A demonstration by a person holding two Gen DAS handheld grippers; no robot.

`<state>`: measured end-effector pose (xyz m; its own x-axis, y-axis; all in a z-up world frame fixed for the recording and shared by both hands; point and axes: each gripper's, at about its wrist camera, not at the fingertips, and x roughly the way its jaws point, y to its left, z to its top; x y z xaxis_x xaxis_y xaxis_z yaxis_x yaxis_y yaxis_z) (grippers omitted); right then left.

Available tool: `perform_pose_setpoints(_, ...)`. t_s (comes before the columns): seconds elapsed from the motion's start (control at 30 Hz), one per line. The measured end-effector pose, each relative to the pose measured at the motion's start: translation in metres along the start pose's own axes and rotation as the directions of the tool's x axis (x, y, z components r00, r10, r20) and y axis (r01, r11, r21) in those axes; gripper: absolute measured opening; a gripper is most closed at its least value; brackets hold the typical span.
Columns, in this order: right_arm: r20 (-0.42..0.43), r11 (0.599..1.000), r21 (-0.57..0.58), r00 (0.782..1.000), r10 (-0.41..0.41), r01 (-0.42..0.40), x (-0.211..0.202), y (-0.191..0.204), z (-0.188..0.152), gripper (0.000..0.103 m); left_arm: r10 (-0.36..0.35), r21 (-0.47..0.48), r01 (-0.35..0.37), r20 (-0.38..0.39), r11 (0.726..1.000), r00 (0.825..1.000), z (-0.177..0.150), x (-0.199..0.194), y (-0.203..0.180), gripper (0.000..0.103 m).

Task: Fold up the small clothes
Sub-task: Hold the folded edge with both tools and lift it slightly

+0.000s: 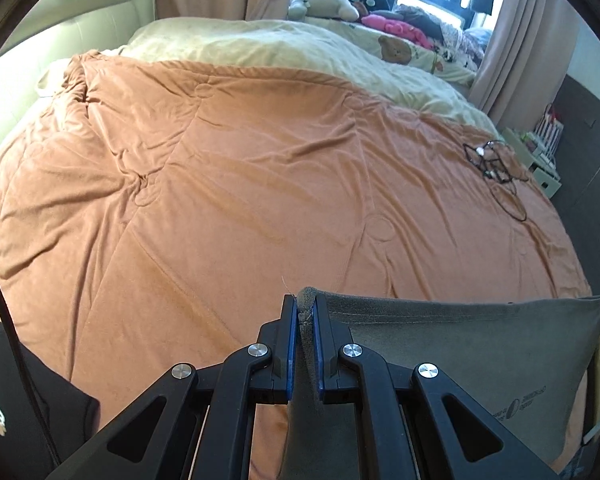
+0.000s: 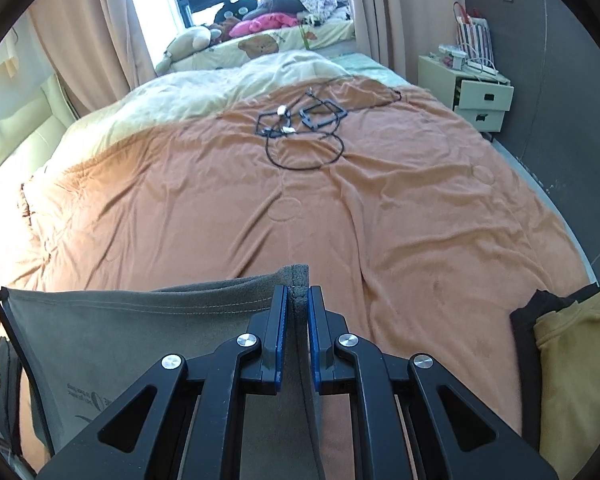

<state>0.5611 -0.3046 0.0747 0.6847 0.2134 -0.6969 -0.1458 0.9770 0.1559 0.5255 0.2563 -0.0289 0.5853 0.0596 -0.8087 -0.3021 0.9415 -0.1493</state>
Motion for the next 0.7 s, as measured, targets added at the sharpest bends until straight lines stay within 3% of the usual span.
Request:
perform_pose_setpoints(0.47,-0.150,0.999,-0.008,0.988,-0.035,0.035,0.101,-0.007,0.016,0.006,0.081,0.027,-0.077,-0.186,0.997,0.979,-0.015,0.109,0.008,0.008)
perform_pose_setpoints(0.7,-0.137,0.998,0.023,0.989,-0.053,0.057,0.109,-0.008,0.021,0.006,0.107,0.040,-0.102,-0.156,0.994,0.982,-0.016,0.108,0.008,0.008)
